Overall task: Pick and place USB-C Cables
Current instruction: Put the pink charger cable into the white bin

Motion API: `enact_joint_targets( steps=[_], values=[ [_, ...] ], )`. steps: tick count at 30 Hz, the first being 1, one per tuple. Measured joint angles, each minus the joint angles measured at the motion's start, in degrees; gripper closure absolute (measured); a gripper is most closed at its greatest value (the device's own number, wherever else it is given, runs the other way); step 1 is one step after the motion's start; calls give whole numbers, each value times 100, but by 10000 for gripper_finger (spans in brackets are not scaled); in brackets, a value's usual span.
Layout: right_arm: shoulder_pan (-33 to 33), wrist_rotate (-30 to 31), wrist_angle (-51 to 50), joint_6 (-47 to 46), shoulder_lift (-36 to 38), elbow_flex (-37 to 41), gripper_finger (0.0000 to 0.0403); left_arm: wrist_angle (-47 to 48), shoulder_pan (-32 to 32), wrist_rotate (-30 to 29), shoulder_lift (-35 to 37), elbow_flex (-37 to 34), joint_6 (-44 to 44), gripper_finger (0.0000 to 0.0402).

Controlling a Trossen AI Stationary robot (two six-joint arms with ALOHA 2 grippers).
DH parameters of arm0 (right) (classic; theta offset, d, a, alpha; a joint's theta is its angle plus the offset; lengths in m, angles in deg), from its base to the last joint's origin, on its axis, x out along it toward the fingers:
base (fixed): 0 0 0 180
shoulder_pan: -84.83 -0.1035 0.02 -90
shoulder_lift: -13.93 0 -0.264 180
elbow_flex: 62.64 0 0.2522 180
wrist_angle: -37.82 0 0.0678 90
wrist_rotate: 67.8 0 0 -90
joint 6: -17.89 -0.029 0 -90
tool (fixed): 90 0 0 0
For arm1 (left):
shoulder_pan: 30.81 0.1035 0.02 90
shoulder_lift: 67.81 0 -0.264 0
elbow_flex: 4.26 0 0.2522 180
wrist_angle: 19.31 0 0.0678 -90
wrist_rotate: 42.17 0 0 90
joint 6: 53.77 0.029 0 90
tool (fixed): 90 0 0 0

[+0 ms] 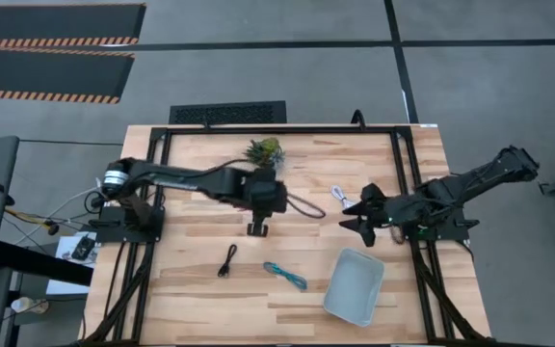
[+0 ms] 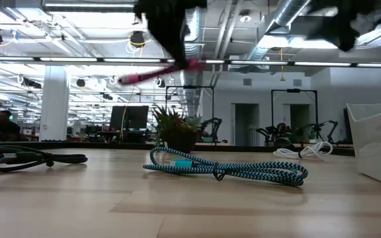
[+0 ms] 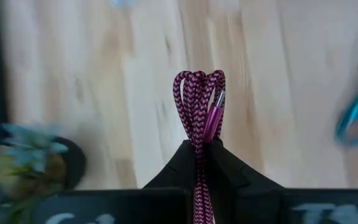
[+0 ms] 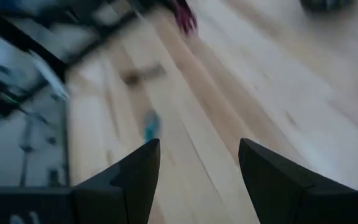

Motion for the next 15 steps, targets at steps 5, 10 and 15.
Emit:
enact_joint_targets(
  steps=[5, 10, 15],
  values=[
    [-339, 352, 1475, 1479, 411, -77, 159, -656, -766, -609, 638, 4, -673, 398],
    [-484, 420, 1247, 2524, 984, -727, 159, -1853, -1727, -1611, 1344, -336, -1133, 398],
    [-974, 778, 218, 2830, 1743, -1228, 159, -3395, -2572, -2675, 1537, -1078, -919, 397]
  ],
)
